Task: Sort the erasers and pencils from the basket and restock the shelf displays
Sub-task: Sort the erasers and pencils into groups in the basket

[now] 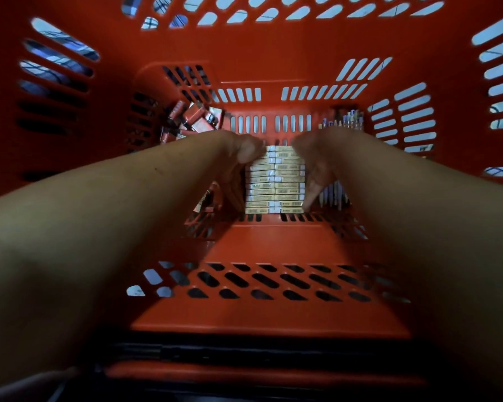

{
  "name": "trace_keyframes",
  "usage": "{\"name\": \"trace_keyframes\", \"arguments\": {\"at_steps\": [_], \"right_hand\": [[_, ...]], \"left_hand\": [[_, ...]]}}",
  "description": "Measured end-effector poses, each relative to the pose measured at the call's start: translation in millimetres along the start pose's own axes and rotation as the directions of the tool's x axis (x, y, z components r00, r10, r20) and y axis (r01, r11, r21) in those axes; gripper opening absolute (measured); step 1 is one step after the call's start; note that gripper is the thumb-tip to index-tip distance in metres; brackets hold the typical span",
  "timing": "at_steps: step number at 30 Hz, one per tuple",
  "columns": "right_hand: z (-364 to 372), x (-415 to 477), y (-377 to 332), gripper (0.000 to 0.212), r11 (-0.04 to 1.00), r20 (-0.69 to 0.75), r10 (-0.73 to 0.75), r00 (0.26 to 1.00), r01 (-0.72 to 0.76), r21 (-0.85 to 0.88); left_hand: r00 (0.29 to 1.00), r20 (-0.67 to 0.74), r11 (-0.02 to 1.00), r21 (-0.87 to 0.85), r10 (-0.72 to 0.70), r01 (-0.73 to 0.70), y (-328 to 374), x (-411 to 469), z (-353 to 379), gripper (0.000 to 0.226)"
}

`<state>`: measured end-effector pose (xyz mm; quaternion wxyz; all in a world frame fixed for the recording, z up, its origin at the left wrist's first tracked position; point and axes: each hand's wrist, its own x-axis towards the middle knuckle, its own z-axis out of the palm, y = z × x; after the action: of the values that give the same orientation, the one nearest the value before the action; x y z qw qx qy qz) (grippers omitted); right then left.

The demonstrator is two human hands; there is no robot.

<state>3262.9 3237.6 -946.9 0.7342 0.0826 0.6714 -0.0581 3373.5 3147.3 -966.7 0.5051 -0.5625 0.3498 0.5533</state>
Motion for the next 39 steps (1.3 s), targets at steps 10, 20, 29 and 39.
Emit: {"name": "trace_keyframes", "arguments": {"at_steps": [10, 20, 29, 39], "right_hand": [[-2, -1, 1, 0.061, 1.0, -0.045, 0.004, 0.999, -0.004, 0.001], [-29, -14, 17, 0.074, 0.999, -0.119, 0.027, 0.992, -0.023, 0.04], [-34, 2, 21, 0.033, 0.917, -0.385, -0.22, 0.896, 0.055, -0.396], [-24, -9, 16, 0.036, 0.659, -0.402, -0.418, 0.815, -0.032, -0.752]], "left_hand": [[0.998, -0.057, 0.999, 0.032, 0.034, -0.032, -2, 4, -1, 0.077], [0.994, -0.076, 0.997, -0.026, 0.075, -0.077, -14, 3, -2, 0.074], [0.984, -0.089, 0.988, -0.027, 0.152, -0.155, -24, 2, -3, 0.063], [0.984, -0.089, 0.985, -0.066, 0.156, -0.163, -28, 0, -5, 0.066]]}}
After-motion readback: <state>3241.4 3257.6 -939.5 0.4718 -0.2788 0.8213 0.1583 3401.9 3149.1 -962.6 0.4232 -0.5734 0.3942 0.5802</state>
